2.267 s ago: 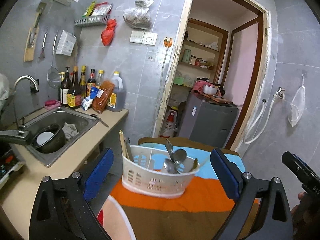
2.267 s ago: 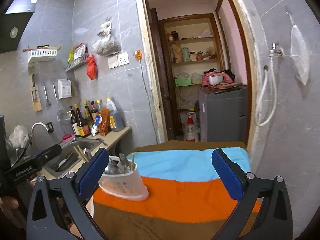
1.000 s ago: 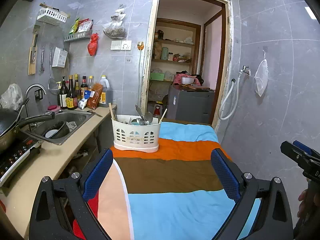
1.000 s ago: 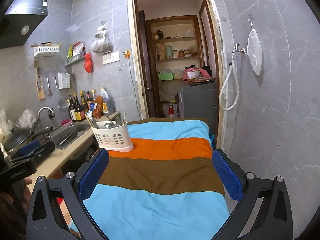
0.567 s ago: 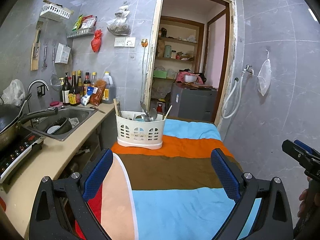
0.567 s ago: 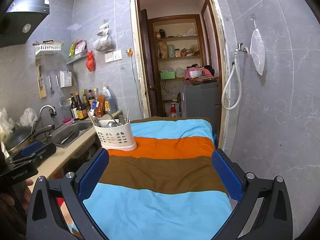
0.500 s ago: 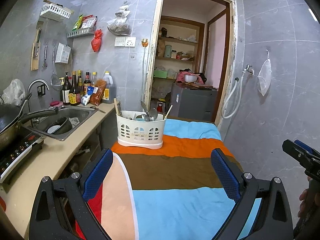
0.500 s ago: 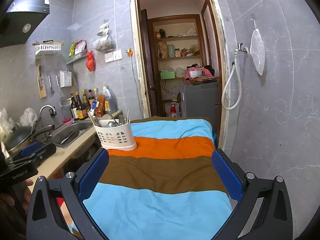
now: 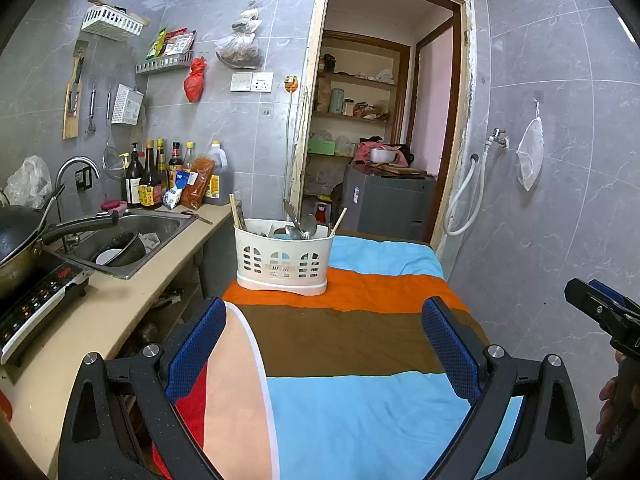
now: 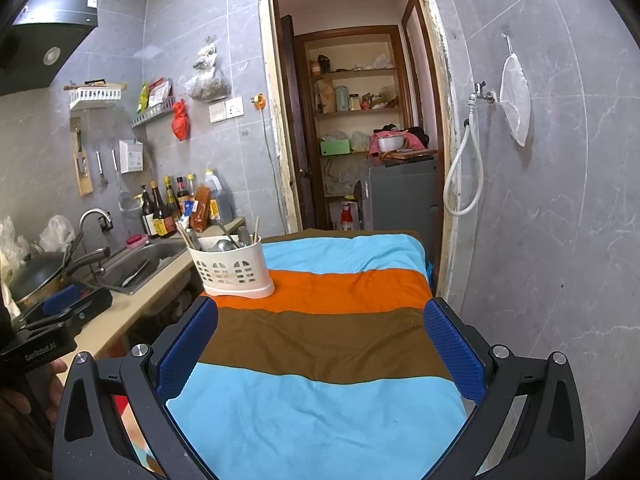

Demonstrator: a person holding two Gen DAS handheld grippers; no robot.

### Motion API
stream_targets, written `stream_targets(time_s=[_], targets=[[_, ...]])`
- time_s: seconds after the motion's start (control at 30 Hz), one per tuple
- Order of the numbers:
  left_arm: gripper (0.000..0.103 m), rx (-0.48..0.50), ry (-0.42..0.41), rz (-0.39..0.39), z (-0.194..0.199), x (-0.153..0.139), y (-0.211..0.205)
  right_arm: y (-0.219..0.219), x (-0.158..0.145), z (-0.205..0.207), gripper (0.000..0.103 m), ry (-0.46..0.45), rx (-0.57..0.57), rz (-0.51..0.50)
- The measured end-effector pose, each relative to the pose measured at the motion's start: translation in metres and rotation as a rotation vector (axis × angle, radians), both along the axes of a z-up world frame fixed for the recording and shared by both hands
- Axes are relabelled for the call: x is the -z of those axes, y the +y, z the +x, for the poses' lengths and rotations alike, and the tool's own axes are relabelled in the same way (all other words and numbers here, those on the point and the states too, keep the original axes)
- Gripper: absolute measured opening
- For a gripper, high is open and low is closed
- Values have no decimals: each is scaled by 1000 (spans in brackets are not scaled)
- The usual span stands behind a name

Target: Organize utensils

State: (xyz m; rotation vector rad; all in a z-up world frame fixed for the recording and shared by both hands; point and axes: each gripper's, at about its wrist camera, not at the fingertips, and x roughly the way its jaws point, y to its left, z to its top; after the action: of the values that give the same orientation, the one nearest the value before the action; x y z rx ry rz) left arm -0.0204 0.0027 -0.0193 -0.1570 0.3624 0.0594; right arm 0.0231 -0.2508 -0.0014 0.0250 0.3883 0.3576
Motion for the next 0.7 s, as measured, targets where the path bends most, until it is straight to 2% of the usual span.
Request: stream_targets(time_s=[0.7], targets=[[96,-2,-2,1,-1,2,-1,0,-1,0,103,1,1,-1]])
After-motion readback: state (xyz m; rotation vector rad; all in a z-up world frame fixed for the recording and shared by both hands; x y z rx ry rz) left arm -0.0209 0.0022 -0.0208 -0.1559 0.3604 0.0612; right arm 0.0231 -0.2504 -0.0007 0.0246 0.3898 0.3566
